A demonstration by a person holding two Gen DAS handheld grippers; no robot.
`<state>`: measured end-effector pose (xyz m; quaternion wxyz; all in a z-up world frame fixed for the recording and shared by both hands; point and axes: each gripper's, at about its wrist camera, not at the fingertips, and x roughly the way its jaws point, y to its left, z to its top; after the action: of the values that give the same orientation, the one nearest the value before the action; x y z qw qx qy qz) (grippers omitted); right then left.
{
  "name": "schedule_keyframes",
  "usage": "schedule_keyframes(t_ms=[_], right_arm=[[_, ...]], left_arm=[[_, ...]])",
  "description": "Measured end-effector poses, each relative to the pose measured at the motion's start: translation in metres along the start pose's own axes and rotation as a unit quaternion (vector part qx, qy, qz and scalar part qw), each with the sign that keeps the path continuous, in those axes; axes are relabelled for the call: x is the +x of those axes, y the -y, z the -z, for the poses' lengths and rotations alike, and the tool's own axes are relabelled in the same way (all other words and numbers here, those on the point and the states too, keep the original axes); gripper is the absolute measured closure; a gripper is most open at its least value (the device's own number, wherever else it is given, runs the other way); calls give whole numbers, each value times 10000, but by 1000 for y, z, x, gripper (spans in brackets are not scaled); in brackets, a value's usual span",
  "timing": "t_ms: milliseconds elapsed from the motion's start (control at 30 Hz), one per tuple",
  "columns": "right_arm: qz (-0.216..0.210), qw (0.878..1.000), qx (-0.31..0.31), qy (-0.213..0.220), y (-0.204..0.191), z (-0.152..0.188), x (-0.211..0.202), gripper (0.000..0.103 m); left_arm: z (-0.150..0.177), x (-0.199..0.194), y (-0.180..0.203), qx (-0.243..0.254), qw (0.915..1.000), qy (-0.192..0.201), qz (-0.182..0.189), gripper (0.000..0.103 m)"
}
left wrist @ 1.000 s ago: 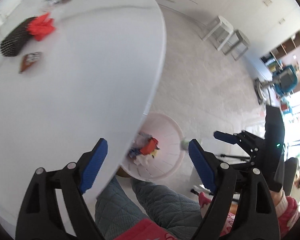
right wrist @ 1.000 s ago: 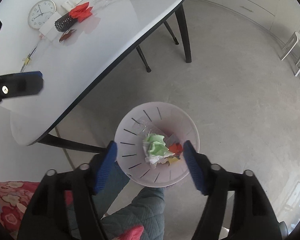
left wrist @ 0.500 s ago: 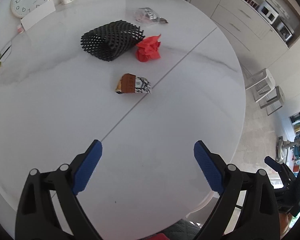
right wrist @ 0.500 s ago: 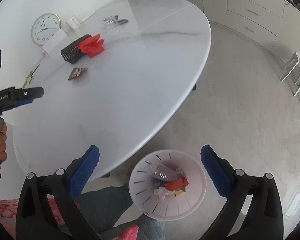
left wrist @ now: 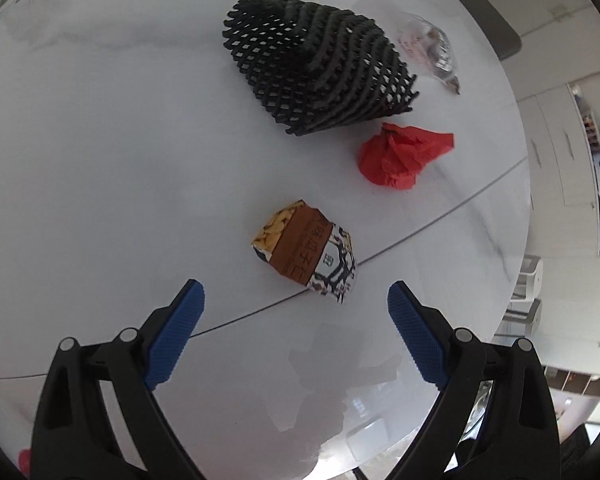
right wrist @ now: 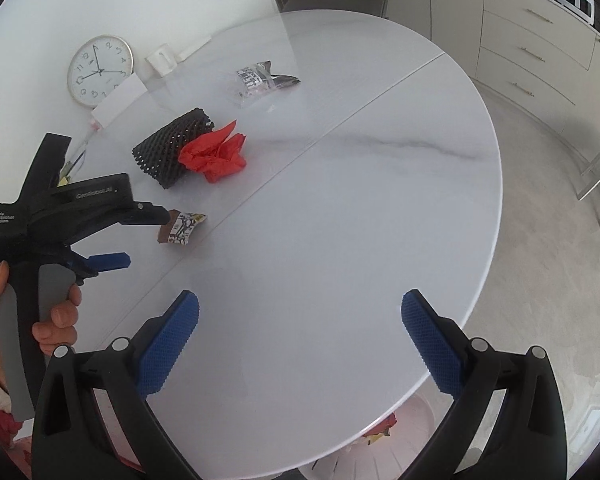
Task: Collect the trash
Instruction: 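Grasp the brown-and-white snack box with the left gripper, then grasp the red tissue with the right gripper while the left holds the snack box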
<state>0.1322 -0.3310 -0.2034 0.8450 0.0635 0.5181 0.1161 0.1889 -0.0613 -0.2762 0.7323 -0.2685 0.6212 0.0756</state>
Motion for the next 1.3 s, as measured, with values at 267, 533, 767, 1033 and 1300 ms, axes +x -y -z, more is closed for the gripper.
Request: schedule_keyframes(t_ms=[267,533,767,1033,1300], right_arm=[[-17,10000,-62,-26,1,-31,21,2],[-89,9999,15,-83,9,-48,34,2],[-133,9998,-63,-156,7,-52,41,2],[-163,9997,-41,-179,8,-50,44,2],[-230,9995,-67,-213,9,-47,45,2]], left_arm=[[-11,24,2,-924,9956,-112,-145,16],[-13,27,10,-1213,9923,-3,-239,44],[-5,34,19,-1303,9908,-367,28,54],[-1,33,25,-914,9947,-434,175,63],[-13,21,27,-301,9990,-253,218,65]])
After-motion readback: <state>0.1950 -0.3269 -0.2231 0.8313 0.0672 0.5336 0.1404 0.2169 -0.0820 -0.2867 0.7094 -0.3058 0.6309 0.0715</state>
